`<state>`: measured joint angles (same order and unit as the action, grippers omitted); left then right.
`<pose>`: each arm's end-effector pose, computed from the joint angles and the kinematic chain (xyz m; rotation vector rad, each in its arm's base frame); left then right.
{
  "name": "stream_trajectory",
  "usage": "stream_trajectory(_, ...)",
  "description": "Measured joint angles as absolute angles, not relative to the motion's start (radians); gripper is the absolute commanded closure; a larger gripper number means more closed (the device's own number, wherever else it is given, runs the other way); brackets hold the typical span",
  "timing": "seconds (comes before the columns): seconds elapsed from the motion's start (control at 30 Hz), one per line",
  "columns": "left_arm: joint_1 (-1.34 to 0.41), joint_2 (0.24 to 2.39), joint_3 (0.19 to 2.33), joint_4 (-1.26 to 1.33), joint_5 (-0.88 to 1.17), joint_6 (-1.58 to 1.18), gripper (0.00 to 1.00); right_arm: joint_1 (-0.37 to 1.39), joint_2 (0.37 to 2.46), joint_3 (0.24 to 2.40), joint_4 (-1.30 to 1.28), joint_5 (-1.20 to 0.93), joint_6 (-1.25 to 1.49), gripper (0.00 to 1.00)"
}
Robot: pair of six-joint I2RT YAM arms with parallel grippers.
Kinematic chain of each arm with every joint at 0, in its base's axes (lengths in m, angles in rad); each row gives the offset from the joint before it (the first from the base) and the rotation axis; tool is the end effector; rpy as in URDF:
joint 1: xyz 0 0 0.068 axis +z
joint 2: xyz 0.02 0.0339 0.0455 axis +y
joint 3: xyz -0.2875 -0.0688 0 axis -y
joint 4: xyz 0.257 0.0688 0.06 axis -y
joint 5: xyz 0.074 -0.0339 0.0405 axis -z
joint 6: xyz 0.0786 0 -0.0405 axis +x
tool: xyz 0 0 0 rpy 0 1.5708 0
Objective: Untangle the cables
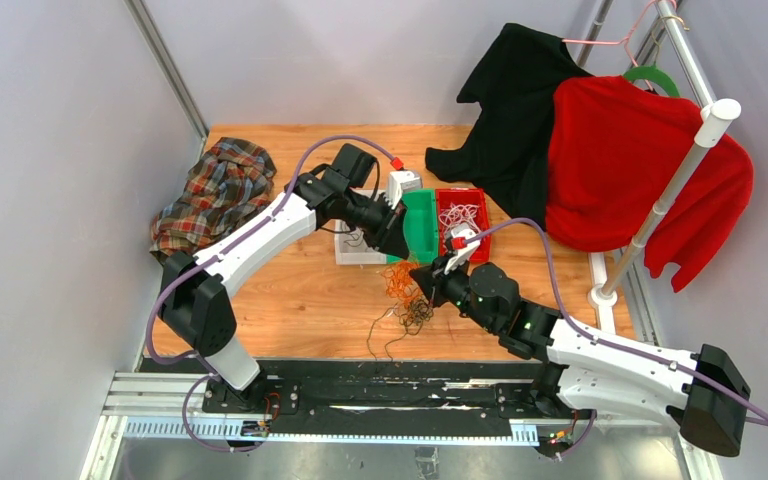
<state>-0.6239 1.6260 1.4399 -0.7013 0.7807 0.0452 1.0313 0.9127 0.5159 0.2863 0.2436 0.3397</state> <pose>0.2773 -0.2678 0.3113 1.1396 2.1898 -1.2111 0.1466 0.2080 0.2804 -0.4095 1.6978 0.8193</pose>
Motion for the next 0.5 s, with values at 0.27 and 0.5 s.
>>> stream_trajectory(0.27, -0.616, 1.626, 1.487, -0.756, 0.782, 0.071, 0.97, 1.031, 0.916, 0.516, 0.286, 0.235, 0.34, 0.99)
stream_trajectory(0.5, -0.612, 1.602, 1.502, -0.776, 0.803, 0.134, 0.46, 1.031, 0.915, 0.516, 0.286, 0.221, 0.34, 0.99)
